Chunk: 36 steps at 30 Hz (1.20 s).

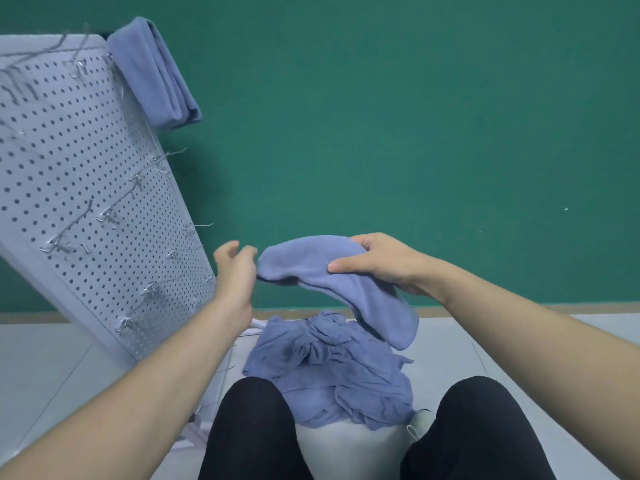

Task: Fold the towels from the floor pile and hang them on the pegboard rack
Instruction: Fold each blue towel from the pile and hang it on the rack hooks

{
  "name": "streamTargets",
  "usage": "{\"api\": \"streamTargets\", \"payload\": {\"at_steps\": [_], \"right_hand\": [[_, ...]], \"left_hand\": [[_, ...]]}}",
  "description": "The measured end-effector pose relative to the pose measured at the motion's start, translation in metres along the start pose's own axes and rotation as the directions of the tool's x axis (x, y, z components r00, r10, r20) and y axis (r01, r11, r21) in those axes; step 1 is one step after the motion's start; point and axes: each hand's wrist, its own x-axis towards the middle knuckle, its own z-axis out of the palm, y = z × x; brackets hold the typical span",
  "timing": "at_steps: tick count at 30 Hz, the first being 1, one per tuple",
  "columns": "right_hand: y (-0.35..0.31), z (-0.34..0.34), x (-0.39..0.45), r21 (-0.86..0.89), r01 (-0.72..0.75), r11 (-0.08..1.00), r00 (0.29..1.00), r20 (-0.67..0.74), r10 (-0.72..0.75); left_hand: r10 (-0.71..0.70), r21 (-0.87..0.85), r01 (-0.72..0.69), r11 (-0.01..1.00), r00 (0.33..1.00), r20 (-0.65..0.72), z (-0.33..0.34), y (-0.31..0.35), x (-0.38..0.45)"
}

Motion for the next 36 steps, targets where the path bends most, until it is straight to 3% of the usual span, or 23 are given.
{"api": "streamTargets", "payload": {"at_steps": [1, 3, 5, 7, 9, 12, 16, 18, 22, 25, 29, 36], "right_hand": [[-0.007, -0.002, 0.003, -0.048, 0.003, 0.999, 0.999, 0.041, -0.002], [-0.02, -0.006, 0.008, -0.132, 0.006, 0.991, 0.992, 0.122, 0.011], [-0.034, -0.008, 0.014, -0.178, 0.02, 0.984, 0.982, 0.188, 0.014], [-0.049, -0.007, 0.02, -0.185, 0.052, 0.981, 0.968, 0.251, -0.004], [-0.063, -0.006, 0.026, -0.152, 0.081, 0.985, 0.953, 0.3, -0.032], [-0.079, -0.003, 0.038, -0.133, 0.123, 0.983, 0.961, 0.262, -0.085], [-0.091, 0.003, 0.059, 0.077, 0.148, 0.986, 0.968, 0.191, -0.16], [-0.1, 0.012, 0.065, 0.162, 0.191, 0.968, 0.966, 0.147, -0.215], [-0.115, 0.034, 0.083, -0.056, 0.455, 0.889, 0.89, -0.002, -0.456], [-0.129, 0.04, 0.092, -0.136, 0.545, 0.827, 0.837, 0.033, -0.546], [-0.15, 0.042, 0.112, -0.246, 0.605, 0.757, 0.786, 0.037, -0.617], [-0.205, 0.047, 0.15, -0.282, 0.632, 0.722, 0.714, -0.149, -0.684]], "left_hand": [[0.17, 0.051, -0.173, 0.984, 0.984, 0.057, -0.001, 0.01, -0.006], [0.397, 0.028, -0.426, 0.904, 0.864, 0.309, -0.001, 0.036, -0.019], [0.417, 0.08, -0.558, 0.826, 0.699, 0.581, 0.0, 0.059, -0.025], [0.302, 0.172, -0.591, 0.788, 0.615, 0.729, 0.0, 0.075, -0.022], [0.169, 0.259, -0.526, 0.81, 0.632, 0.756, -0.006, 0.087, -0.017], [0.152, 0.31, -0.492, 0.814, 0.694, 0.704, -0.019, 0.099, -0.008], [0.209, 0.095, -0.36, 0.928, 0.714, 0.668, -0.038, 0.108, 0.001], [0.252, -0.027, -0.297, 0.955, 0.755, 0.606, -0.044, 0.116, 0.004], [0.291, -0.206, -0.219, 0.954, 0.845, 0.449, -0.051, 0.138, 0.014], [0.294, -0.354, -0.16, 0.922, 0.882, 0.368, -0.056, 0.158, 0.027], [0.287, -0.447, -0.12, 0.887, 0.9, 0.328, -0.066, 0.177, 0.044], [0.337, -0.616, -0.081, 0.784, 0.888, 0.312, -0.088, 0.204, 0.066]]}}
